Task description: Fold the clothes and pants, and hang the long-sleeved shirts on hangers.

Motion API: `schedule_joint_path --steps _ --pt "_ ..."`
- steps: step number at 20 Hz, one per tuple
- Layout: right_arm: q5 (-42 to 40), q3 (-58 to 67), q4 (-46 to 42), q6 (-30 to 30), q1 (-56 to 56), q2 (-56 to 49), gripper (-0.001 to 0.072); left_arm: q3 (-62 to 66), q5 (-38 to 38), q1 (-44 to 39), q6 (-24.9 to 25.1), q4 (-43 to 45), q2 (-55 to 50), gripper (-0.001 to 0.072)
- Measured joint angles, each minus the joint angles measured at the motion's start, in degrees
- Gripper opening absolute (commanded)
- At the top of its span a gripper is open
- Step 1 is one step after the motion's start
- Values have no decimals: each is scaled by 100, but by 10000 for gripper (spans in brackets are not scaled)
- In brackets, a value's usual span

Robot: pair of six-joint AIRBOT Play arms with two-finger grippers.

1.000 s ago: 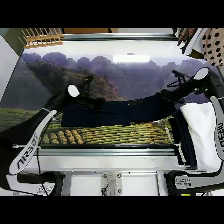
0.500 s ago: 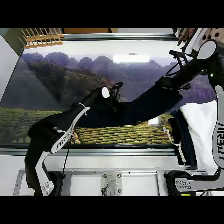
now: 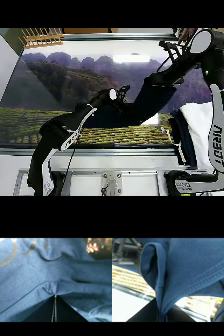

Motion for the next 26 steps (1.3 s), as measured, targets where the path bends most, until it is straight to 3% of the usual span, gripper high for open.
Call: schedule_joint_path --steps 10,18,26 --pt "-358 72 0 560 835 4 13 17 24 566 -44 26 533 7" --pt "-986 72 44 1202 1668 -162 13 17 -101 1910 -44 70 1434 8" --pt "-2111 72 470 1606 2568 -1010 14 17 -557 3442 48 81 2284 8"
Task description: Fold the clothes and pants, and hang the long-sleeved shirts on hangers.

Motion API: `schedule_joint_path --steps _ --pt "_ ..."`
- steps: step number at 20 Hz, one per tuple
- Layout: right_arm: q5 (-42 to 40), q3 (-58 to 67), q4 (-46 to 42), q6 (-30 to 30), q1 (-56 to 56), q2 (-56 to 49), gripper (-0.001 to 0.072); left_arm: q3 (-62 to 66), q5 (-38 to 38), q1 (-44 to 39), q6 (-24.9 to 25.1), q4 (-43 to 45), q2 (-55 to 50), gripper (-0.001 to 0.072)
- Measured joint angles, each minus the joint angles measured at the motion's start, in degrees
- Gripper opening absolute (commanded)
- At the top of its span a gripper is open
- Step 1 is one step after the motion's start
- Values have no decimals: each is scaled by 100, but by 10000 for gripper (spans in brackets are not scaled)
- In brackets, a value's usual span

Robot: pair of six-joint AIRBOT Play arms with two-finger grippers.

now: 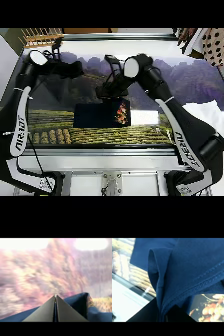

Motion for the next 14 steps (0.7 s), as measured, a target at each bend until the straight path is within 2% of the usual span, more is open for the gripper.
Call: schedule_joint_path --steps 4,5,7,8,11,14 --pt "-881 0 188 83 411 -649 26 0 -212 584 20 0 251 8" --pt "-1132 0 247 83 503 -802 81 0 -256 678 20 -4 282 8" --pt "-1784 0 415 66 717 -1152 532 0 -361 837 24 -7 319 8" --pt "-2124 0 577 -79 815 -1311 563 0 -385 883 46 -9 334 8" --pt "-2900 -2 1622 -933 1005 -1602 563 0 -382 962 114 -11 365 8" --pt "-3169 -44 2238 -1696 922 -1497 563 -59 -358 1058 262 -9 514 8"
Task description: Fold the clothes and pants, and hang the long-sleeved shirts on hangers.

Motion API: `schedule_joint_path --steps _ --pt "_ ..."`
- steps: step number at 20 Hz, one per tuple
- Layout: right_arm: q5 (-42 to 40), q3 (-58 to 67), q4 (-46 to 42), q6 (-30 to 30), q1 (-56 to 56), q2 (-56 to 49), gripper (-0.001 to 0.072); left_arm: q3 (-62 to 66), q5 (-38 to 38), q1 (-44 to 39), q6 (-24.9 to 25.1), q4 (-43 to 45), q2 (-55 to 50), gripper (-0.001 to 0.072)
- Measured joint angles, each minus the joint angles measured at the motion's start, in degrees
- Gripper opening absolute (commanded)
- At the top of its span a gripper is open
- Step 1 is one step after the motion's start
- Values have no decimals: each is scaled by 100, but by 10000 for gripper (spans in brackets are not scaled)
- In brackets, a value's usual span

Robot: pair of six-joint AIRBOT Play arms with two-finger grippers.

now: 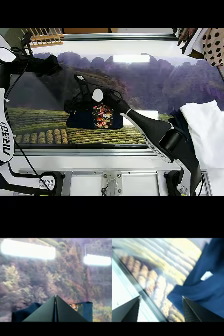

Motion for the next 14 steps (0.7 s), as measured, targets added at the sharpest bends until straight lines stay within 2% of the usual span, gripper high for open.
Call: schedule_joint_path --steps 4,7,11,12,13,14 --pt "382 -579 -479 -428 -516 721 563 -809 107 175 216 -2 614 8" --pt "903 -1652 -1134 -542 -1211 1488 563 -1908 164 240 396 0 1237 8" --pt "1196 -3399 -1471 -487 -2304 2282 564 -3322 380 129 566 -4 1989 8" --pt "1202 -3770 -1440 -431 -2527 2371 576 -3617 470 72 597 -4 2144 8" --pt "1143 -4103 -1316 -411 -2717 2420 667 -3864 557 7 612 -7 2282 8" --pt "1025 -4417 -1113 -420 -2881 2437 718 -4059 645 -57 619 -9 2391 8"
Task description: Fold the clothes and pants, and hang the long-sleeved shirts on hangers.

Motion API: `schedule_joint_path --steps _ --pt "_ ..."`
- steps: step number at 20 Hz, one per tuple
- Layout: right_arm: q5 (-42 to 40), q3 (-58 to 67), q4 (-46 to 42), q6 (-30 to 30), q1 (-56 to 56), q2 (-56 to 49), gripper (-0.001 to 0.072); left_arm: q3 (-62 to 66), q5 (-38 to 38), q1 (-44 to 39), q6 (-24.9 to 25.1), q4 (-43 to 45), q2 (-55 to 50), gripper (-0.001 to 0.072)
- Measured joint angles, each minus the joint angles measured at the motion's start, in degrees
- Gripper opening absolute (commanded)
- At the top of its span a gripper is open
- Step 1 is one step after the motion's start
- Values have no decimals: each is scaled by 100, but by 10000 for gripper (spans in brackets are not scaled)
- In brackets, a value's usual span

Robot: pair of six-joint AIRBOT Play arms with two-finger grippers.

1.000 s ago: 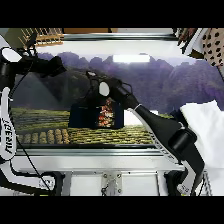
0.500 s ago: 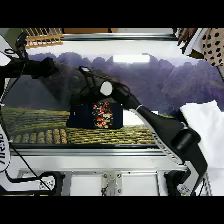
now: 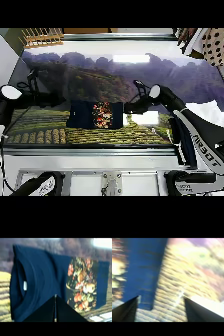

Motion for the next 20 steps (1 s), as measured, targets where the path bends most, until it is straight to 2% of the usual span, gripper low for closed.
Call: schedule_joint_path --steps 4,8,10,11,12,13,17,18,20 --pt "-431 -647 1405 -811 -203 -249 718 -468 190 -269 39 -17 236 8" --pt "-726 -752 3062 -1749 44 -717 717 -592 389 -538 39 -39 293 8" --pt "-981 -691 3615 -2035 245 -903 697 -616 455 -660 37 -39 306 8" --pt "-1121 -647 3803 -2135 345 -975 448 -623 487 -719 39 -42 306 8" --pt "-1305 -605 3880 -2199 439 -1038 167 -627 496 -772 37 -42 308 8" --pt "-1473 -566 3926 -2275 525 -1102 13 -629 520 -822 37 -42 310 8" --pt "-1565 -354 4140 -2549 638 -1032 12 -638 540 -935 37 -44 310 8" --pt "-1580 -297 4004 -2527 573 -903 12 -636 542 -946 35 -44 313 8" --pt "-1412 -153 3248 -2098 284 -496 12 -638 540 -964 35 -46 313 8"
